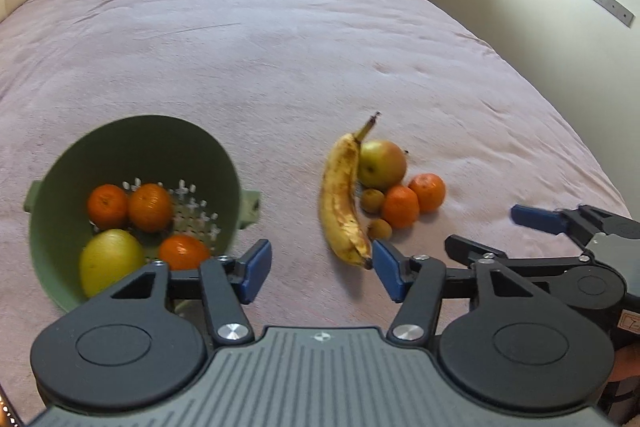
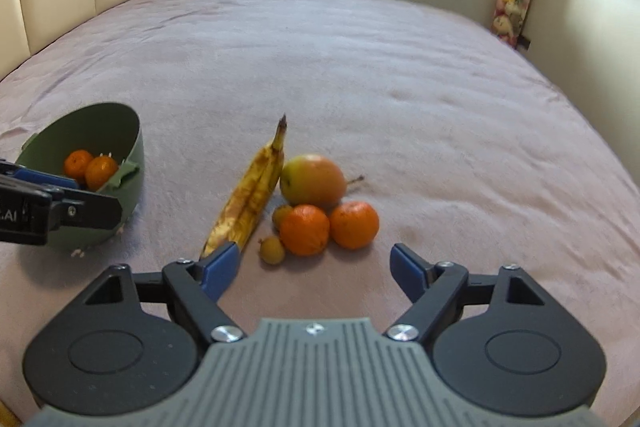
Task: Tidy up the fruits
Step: 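Move both tools back toward the fruit pile beside the banana, then grasp the banana with the left tool while the right tool grasps a mandarin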
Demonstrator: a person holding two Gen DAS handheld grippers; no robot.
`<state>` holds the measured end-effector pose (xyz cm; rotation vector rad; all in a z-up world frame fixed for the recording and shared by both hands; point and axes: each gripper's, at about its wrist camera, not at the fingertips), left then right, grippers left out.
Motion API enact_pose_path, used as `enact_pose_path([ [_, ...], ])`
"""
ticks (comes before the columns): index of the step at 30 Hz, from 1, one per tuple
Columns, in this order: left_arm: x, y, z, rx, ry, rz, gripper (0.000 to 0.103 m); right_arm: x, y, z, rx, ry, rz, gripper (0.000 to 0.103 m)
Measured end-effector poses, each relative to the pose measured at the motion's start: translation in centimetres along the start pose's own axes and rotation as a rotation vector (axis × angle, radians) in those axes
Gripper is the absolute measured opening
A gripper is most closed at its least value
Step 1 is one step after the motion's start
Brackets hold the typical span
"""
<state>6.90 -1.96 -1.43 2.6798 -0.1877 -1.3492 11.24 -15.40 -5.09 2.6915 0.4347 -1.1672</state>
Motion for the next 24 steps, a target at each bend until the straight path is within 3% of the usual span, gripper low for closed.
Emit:
enact_pose_path([
  [6,1.7,0.7,0.3,-0.022,-0.031,0.04,0.064,1.0,1.0,0.2,0.039,-0.033,-0.032,0.071],
  [16,5.2,1.8,0.2,-0.036,-0.096,0.072,0.048,3.2,1.7,-0.6,0.082,-0.052,-0.046,0.057],
  [24,8.4,1.7,0.0,-0.075,-0.133,0.085,0.048,4.9,2.4,-0.5,0.116,-0.085,-0.049,0.053],
])
Point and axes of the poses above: each gripper's, at about its wrist camera, not at the fingertips, and x roughly the way its jaws point, y to its right, z to its underside, and after that the axes turned 2 degrees about -y, right-handed
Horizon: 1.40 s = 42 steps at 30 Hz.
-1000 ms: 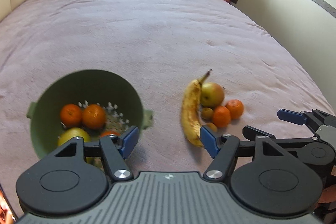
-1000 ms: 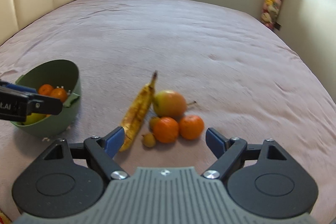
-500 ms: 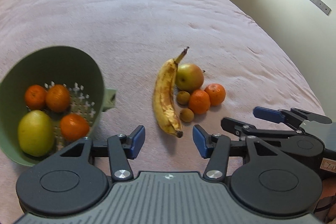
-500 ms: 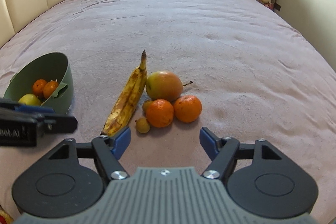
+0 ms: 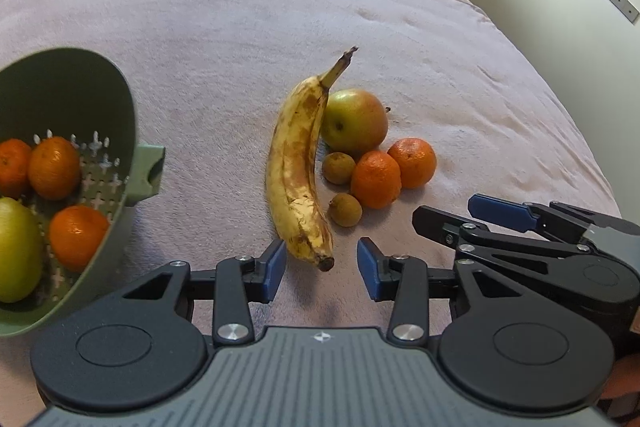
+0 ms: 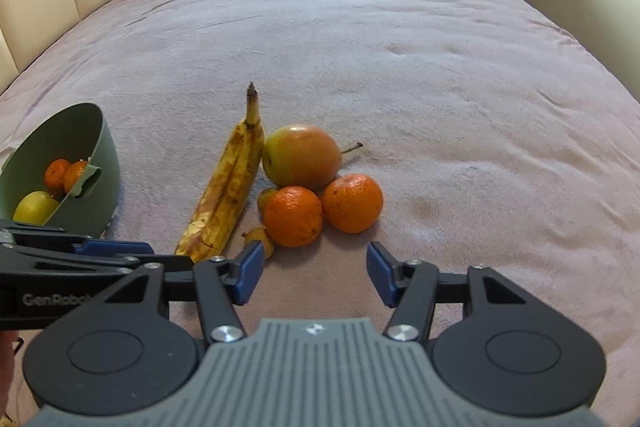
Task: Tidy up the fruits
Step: 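Grasp the banana with the left tool while the right tool grasps a mandarin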
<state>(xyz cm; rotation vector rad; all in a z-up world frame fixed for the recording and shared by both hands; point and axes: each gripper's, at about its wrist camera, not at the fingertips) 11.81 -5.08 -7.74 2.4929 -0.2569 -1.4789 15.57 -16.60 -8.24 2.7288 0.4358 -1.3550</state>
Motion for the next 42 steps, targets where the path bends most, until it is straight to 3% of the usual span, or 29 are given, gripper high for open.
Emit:
enact_pose_path([
  [6,1.3,-0.6,-0.4,-0.037,-0.012,0.01,0.047,1.1,0.5,-0.5,0.032,-0.001,-0.018,0.049],
  [14,2.2,-0.9,-0.5,-0.038,-0.027,0.009,0.034,2.3,0.6,-1.3,0.08,-0.002,-0.06,0.049],
  [24,0.7,1.7,-0.8,0.144,-0.014,-0.15,0.027,2.4,0.0,-1.9,0.049,0.022,-0.069,0.048],
  [30,0.5,1.4,-0.6,0.183,-0.095,-0.152,0.027,2.4,0.1,-2.1,0.036,0.022,-0.068,0.048],
  [35,0.2,1.1,-0.3,0.181,-0.151,-0.092,0.028,2.7,0.4,-2.0,0.053,0.006,-0.07,0.045],
  [38,-0.1,0.8,-0.5,0.13,-0.117,-0.04,0.044,2.8,0.6,-2.0,0.061,-0.005,-0.061,0.045],
  [42,-0.3,0.6,-1.1,0.108,-0.052,-0.039,0.049,2.9,0.8,-1.8,0.063,-0.01,-0.04,0.045],
])
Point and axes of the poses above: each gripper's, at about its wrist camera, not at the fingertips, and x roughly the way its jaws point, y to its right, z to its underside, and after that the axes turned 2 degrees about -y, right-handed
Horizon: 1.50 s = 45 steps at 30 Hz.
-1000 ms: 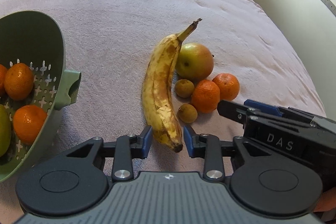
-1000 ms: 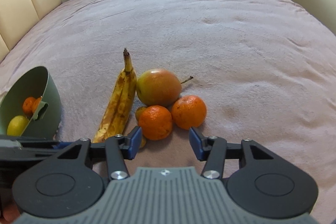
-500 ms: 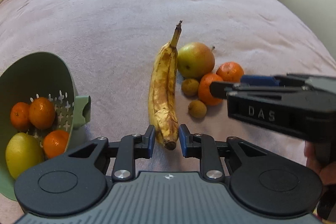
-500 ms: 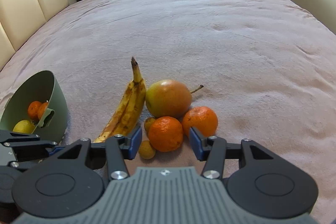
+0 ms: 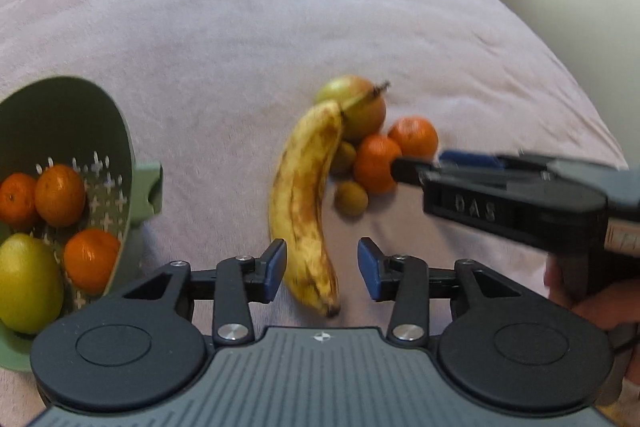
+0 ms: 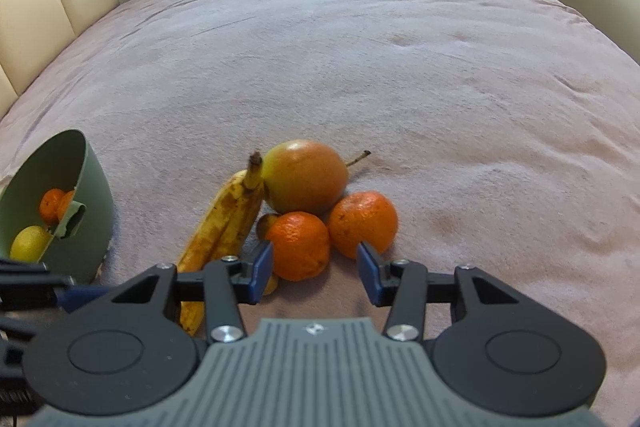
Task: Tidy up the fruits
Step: 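Grasp the banana with the left tool while the right tool grasps a mandarin, then lift and carry the banana and mandarin over the colander with both tools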
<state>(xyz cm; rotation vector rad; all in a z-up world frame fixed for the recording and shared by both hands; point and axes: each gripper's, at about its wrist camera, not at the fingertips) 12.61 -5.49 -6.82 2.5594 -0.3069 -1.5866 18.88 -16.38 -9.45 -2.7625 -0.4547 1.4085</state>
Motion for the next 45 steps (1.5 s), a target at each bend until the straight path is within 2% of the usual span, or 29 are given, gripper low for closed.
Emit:
enact_pose_path([
  [3,0.6,-0.2,-0.6,-0.022,0.031,-0.007,0.049,0.1,0.4,0.1,0.012,-0.005,0.015,0.045],
  [5,1.4,0.1,-0.9,-0.003,0.038,-0.042,0.049,0.1,0.7,0.1,0.026,-0.006,0.007,0.045],
  [11,3.1,0.1,-0.6,0.014,0.029,-0.098,0.049,0.1,1.5,0.0,0.099,-0.003,-0.077,0.045],
  [18,4.0,-0.2,-0.9,0.005,0.076,-0.088,0.049,1.5,1.4,-0.5,0.148,-0.03,-0.118,0.045],
  [31,5.8,-0.4,-1.1,-0.003,0.076,-0.085,0.049,3.5,2.0,-0.3,0.219,-0.064,-0.161,0.047],
  [38,5.7,-0.3,-1.0,0.008,0.079,-0.08,0.045,4.2,1.9,-0.2,0.23,-0.072,-0.15,0.043],
  [45,5.0,-0.5,-1.0,-0.006,0.079,-0.075,0.044,3.1,1.0,-0.4,0.177,-0.056,-0.119,0.042],
])
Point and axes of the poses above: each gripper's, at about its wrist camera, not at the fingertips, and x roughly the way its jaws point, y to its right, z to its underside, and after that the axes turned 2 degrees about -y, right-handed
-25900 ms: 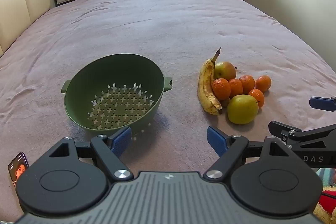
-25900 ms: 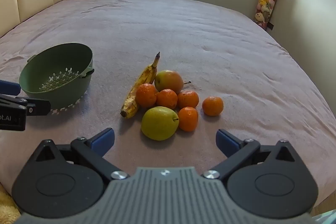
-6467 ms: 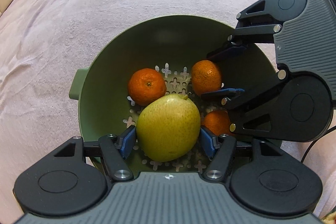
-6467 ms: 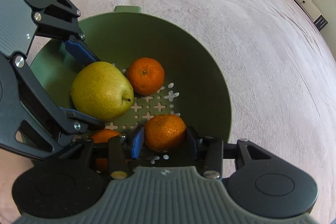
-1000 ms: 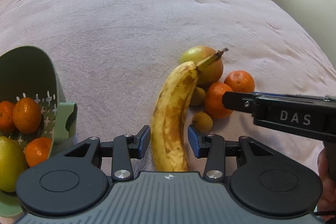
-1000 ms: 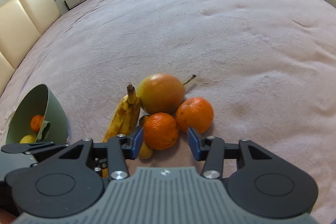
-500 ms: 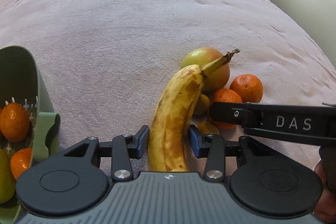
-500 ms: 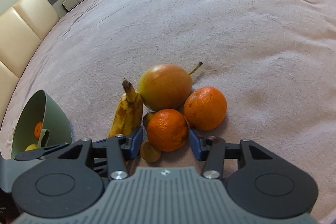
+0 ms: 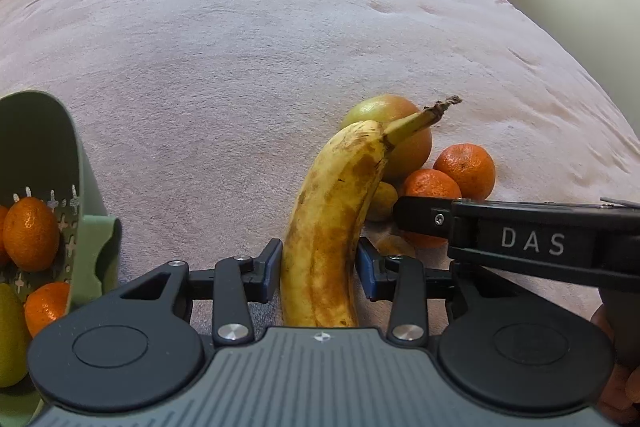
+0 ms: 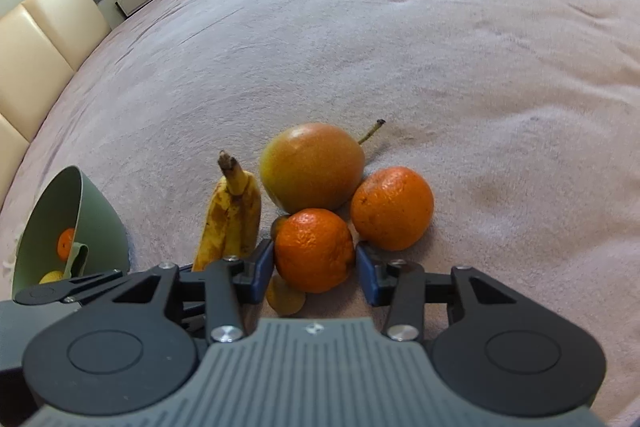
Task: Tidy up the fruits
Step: 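Lift and carry the banana and mandarin over the colander with both tools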
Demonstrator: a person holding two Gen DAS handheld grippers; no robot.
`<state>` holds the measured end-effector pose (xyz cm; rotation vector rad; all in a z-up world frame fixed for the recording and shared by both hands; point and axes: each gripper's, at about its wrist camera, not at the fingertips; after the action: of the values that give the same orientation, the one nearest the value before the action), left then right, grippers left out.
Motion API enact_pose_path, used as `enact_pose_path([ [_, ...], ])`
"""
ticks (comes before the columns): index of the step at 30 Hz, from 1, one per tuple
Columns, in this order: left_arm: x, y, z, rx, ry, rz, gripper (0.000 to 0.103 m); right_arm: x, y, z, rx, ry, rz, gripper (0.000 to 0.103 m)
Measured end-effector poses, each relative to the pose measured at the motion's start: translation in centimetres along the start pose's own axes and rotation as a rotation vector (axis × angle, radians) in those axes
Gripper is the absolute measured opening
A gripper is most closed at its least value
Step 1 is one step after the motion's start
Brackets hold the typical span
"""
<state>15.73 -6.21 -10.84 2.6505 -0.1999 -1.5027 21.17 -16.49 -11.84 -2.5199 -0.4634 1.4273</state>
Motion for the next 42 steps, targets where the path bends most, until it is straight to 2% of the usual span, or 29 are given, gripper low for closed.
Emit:
enact_pose_path([
  [17,-4.4,-0.5,0.5,-0.006,0.061,-0.016,0.043,-4.1,-1.9,0.0,-0.094,0.066,0.04,0.041],
  [29,-10.0,-0.3,0.9,0.016,0.15,-0.043,0.043,-8.1,-3.7,0.6,-0.174,0.155,0.028,0.041],
  [35,-13.3,-1.2,1.5,0.005,0.197,-0.068,0.043,-9.7,-5.0,1.2,-0.224,0.198,-0.022,0.041],
  [42,-16.3,-3.7,1.4,-0.057,0.243,-0.104,0.043,-10.9,-8.2,1.9,-0.314,0.223,-0.103,0.041],
])
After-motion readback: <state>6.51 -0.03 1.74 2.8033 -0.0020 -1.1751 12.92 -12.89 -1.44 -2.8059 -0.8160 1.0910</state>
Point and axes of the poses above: each gripper's, at about its wrist camera, not at the fingertips, and x roughly the way its jaws point, y to its right, z to its underside, and after that the axes turned 2 degrees about -y, right-handed
